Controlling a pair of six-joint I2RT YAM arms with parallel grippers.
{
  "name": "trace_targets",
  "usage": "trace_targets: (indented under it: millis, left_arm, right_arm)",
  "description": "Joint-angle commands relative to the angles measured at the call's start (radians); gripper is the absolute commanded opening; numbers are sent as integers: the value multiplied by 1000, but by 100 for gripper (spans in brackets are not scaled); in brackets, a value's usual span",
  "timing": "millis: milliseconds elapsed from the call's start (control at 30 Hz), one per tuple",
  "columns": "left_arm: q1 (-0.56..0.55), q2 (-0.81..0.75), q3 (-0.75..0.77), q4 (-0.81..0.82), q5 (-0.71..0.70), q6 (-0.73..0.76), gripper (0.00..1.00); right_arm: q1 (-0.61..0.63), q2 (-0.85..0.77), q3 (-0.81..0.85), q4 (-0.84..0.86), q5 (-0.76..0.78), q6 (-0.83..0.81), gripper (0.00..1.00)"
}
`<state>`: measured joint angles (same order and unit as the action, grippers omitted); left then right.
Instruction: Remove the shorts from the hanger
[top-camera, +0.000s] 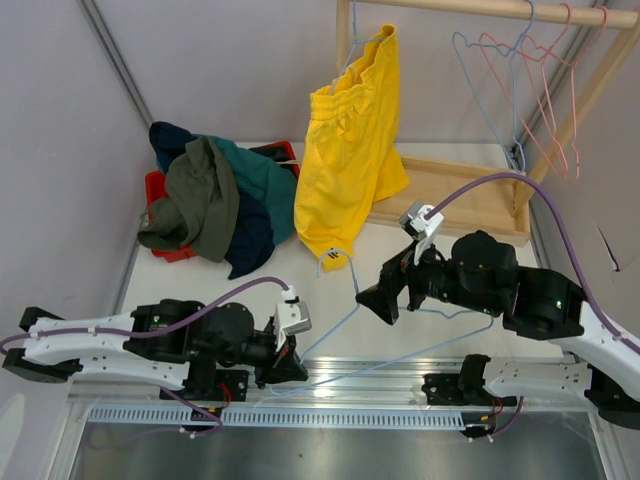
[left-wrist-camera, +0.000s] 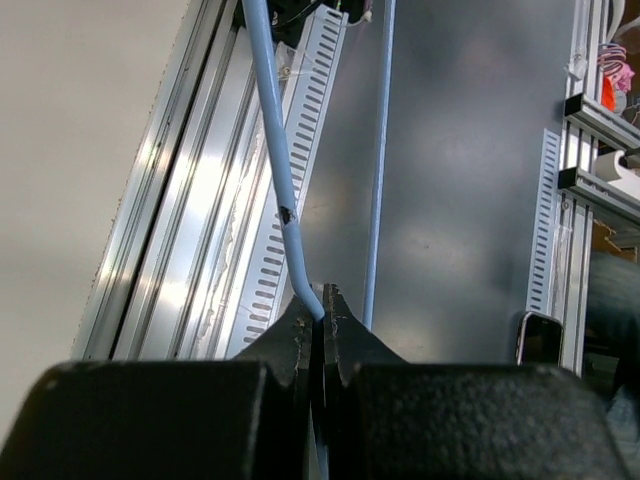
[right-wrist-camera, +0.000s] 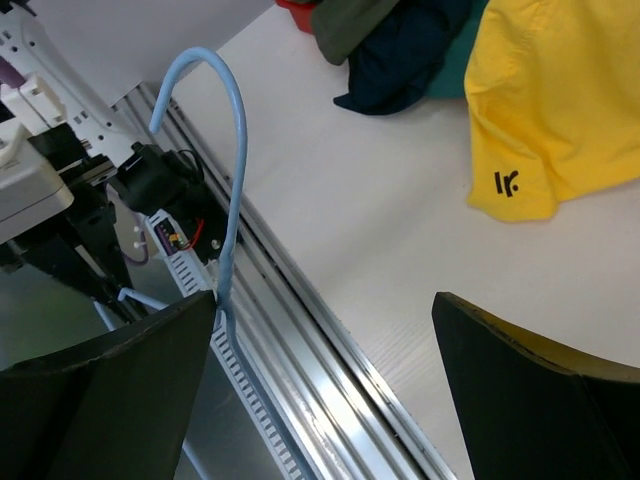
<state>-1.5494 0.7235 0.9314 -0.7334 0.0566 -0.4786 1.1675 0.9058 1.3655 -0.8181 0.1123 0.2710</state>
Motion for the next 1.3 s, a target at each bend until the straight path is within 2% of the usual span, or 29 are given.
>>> trace_targets:
  millis: [0, 133, 267, 300, 333, 400, 433, 500, 533, 600, 633, 700, 733, 767, 967, 1033, 1067, 1100, 1133, 1200, 1233, 1267]
  left_arm:
    - [-6, 13, 18, 25, 2, 49, 0]
    - [-6, 45, 37, 66, 12, 75, 0]
    - [-6, 82, 70, 80, 8, 101, 0]
    - [-6, 88, 79, 80, 5, 106, 0]
    - [-6, 97, 83, 74, 0, 107, 0]
    - [-6, 100, 102, 65, -4, 112, 0]
    - [-6, 97, 106, 60, -9, 113, 0]
    - [-6, 82, 113, 57, -14, 112, 0]
    - [-5, 76, 115, 54, -15, 110, 0]
    - [-6, 53, 112, 49, -29, 107, 0]
    - [-6, 48, 113, 45, -37, 106, 0]
    - [-6, 33, 115, 28, -50, 103, 0]
    - [-6, 30, 116, 25, -51, 100, 0]
    - [-6, 18, 118, 19, -55, 98, 0]
    - [-6, -21, 101, 9, -144, 78, 1]
    - [-6, -29, 101, 5, -175, 68, 11]
    - [-6, -26, 110, -3, -198, 60, 51]
    - [-6, -22, 118, -32, -266, 52, 84]
    - [-6, -7, 156, -52, -306, 34, 99]
    - [-6, 14, 188, -98, -403, 15, 99]
    - [-6, 28, 207, -147, -502, -7, 100]
    - [-6, 31, 252, -167, -549, -18, 100]
  right_arm:
    - [-3, -40, 4, 57, -100, -15, 97]
    - [-3, -108, -98, 178, -250, 39, 97]
    - [0, -131, -209, 293, -356, 71, 90]
    - [0, -127, -216, 303, -370, 74, 86]
    - [3, -116, -220, 307, -388, 74, 73]
    - [9, -105, -224, 318, -395, 71, 60]
    - [12, -102, -224, 318, -401, 68, 51]
    - [14, -100, -226, 321, -408, 65, 49]
    - [14, -102, -229, 321, -408, 62, 41]
    - [15, -105, -229, 324, -407, 59, 33]
    - [12, -105, -229, 324, -405, 57, 21]
    - [14, -107, -226, 323, -407, 57, 17]
    - [14, -105, -223, 320, -404, 54, 4]
    - [14, -111, -221, 318, -402, 56, 0]
    - [15, -171, -235, 356, -385, 59, 0]
    - [15, -195, -240, 381, -344, 66, 0]
    - [17, -208, -235, 390, -309, 69, 0]
    - [14, -220, -226, 389, -245, 66, 0]
    - [14, -220, -211, 366, -205, 51, 0]
    - [9, -200, -122, 318, -108, 31, 0]
    - [9, -164, -80, 283, 26, 22, 0]
    - [8, -144, -41, 223, 94, 2, 0]
